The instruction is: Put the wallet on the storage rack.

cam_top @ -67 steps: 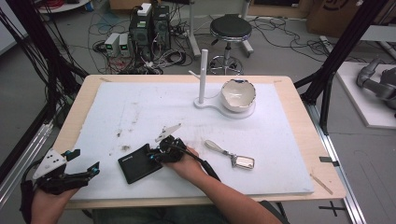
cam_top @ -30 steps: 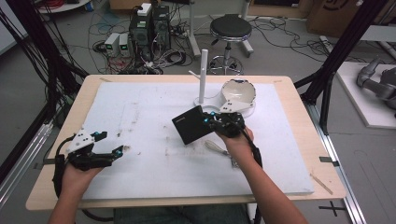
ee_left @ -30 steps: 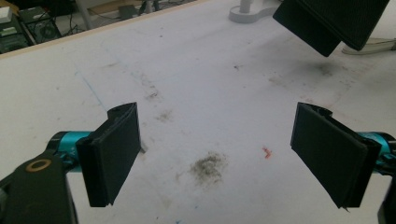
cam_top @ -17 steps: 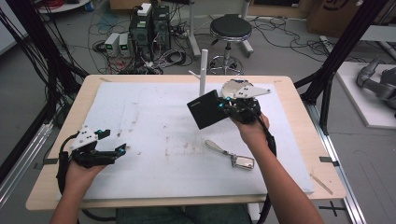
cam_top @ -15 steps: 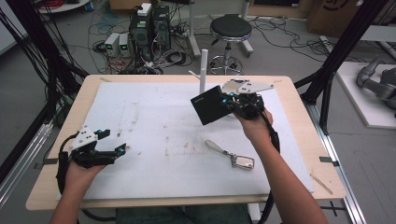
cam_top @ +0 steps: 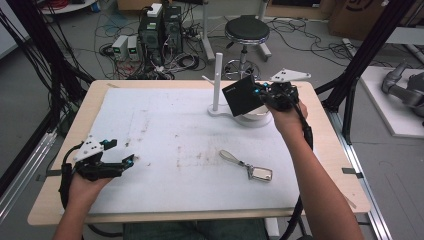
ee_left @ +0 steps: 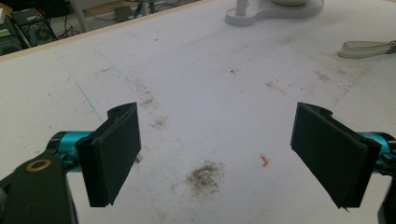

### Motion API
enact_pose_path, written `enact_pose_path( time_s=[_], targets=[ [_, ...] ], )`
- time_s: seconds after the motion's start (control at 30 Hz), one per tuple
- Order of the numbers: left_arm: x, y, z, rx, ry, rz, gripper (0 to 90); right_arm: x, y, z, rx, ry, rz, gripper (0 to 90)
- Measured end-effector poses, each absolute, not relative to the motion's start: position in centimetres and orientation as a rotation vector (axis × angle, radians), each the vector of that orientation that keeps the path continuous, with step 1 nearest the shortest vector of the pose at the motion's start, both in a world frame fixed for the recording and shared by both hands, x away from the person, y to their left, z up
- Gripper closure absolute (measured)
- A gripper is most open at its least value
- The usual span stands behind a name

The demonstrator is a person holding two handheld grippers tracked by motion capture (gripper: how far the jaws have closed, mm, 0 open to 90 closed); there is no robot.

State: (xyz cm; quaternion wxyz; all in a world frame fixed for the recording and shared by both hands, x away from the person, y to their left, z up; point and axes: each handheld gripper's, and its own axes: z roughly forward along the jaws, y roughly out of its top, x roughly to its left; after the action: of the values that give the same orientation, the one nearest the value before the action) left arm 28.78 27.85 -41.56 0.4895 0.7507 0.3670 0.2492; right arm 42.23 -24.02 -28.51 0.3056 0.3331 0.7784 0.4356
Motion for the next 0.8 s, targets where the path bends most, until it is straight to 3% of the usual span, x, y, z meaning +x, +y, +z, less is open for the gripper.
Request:
enact_pose_path(
  time_s=[0.8],
  targets=[
    [28.3,28.2,-41.7,1.824,0.908,0.613,16.0,46.8,-26.8,-29.5,1.009,2.018,0.971,86.3]
  ],
)
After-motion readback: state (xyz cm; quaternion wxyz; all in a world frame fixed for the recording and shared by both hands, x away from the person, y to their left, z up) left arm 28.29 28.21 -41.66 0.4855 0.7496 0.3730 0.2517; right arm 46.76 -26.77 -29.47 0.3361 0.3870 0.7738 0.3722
